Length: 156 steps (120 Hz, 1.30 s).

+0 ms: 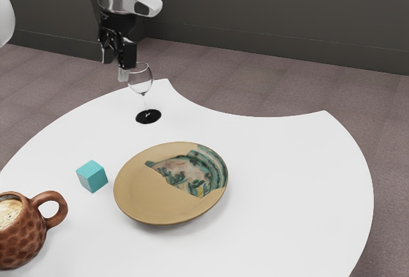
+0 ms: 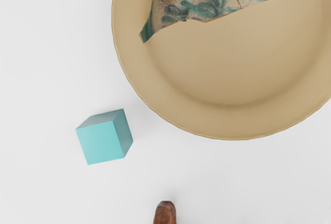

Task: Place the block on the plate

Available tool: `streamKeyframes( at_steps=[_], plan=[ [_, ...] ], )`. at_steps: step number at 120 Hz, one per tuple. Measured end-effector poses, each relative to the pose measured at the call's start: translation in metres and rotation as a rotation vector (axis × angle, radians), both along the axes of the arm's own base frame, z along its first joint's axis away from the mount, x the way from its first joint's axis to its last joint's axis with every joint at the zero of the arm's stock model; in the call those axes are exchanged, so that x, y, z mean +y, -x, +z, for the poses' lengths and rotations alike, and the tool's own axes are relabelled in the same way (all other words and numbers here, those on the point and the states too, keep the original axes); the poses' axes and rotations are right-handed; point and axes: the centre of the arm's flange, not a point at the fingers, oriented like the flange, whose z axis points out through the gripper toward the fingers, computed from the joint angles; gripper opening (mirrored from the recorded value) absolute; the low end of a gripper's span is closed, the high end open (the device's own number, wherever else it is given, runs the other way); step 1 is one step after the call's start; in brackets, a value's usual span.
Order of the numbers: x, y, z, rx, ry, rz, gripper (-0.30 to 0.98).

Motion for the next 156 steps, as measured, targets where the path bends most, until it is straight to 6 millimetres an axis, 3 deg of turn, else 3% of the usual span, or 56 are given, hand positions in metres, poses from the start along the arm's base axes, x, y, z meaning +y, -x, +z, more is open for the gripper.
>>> streamKeyframes(
  at_steps=[10, 22, 38, 55, 77, 85, 98, 119, 156],
  plan=[
    [-0.016, 0.000, -0.005, 0.010, 0.004, -0.040, 0.69],
    [-0.021, -0.003, -0.055, 0.099, 0.001, -0.068, 0.68],
    [0.023, 0.001, -0.133, 0.215, -0.004, -0.021, 0.69],
    [0.072, 0.012, -0.200, 0.262, 0.007, 0.028, 0.69],
    [0.106, 0.036, -0.282, 0.246, 0.072, 0.079, 0.69],
    [0.116, 0.033, -0.292, 0.180, 0.096, 0.097, 0.69],
    [0.147, 0.028, -0.297, 0.092, 0.106, 0.149, 0.69],
    [0.186, 0.026, -0.328, 0.058, 0.111, 0.209, 0.69],
    [0.213, 0.020, -0.364, 0.030, 0.111, 0.241, 0.69]
  ],
)
